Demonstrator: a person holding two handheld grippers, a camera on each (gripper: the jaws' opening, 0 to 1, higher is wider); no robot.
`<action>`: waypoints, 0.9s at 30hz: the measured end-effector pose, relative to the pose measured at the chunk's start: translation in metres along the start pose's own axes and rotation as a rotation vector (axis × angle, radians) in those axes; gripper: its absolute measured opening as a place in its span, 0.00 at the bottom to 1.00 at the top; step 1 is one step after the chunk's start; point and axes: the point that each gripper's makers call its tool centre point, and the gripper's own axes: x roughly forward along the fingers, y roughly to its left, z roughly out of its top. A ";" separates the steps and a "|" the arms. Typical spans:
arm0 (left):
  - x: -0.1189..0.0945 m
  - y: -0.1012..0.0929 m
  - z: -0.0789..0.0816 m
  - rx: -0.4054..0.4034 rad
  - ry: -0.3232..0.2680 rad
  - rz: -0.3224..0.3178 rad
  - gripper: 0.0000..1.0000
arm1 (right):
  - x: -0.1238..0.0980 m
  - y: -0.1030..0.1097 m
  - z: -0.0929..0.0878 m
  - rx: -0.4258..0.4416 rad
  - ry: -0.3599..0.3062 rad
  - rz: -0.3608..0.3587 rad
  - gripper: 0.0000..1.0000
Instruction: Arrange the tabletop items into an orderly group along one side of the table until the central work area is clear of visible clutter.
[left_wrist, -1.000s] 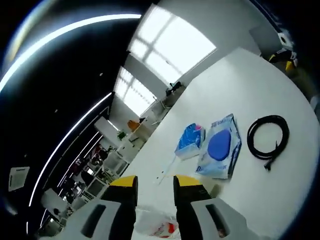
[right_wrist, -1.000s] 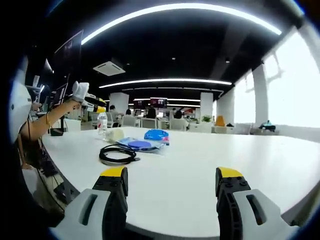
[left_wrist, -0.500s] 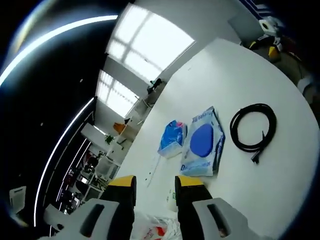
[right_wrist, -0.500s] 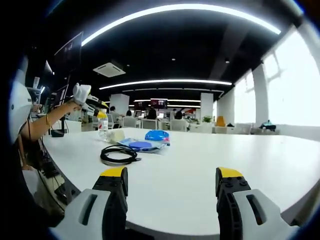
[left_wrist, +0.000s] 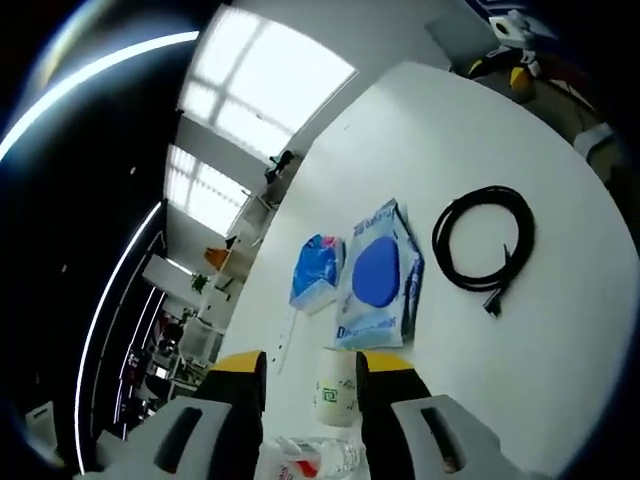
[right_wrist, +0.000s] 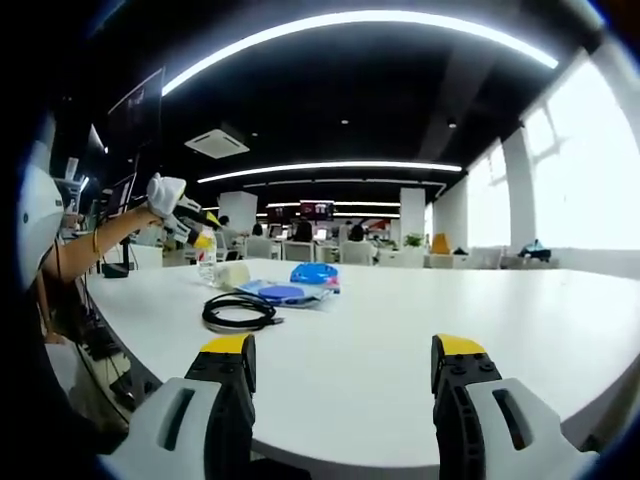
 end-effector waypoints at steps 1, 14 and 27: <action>0.001 -0.002 -0.001 0.012 0.008 -0.005 0.36 | 0.000 0.000 -0.001 0.001 0.001 0.000 0.69; 0.022 -0.019 0.000 0.060 0.051 -0.068 0.46 | -0.005 -0.007 -0.003 0.021 -0.004 -0.016 0.69; 0.039 -0.028 -0.005 0.358 0.218 -0.081 0.49 | -0.005 -0.014 -0.006 0.039 0.000 -0.040 0.69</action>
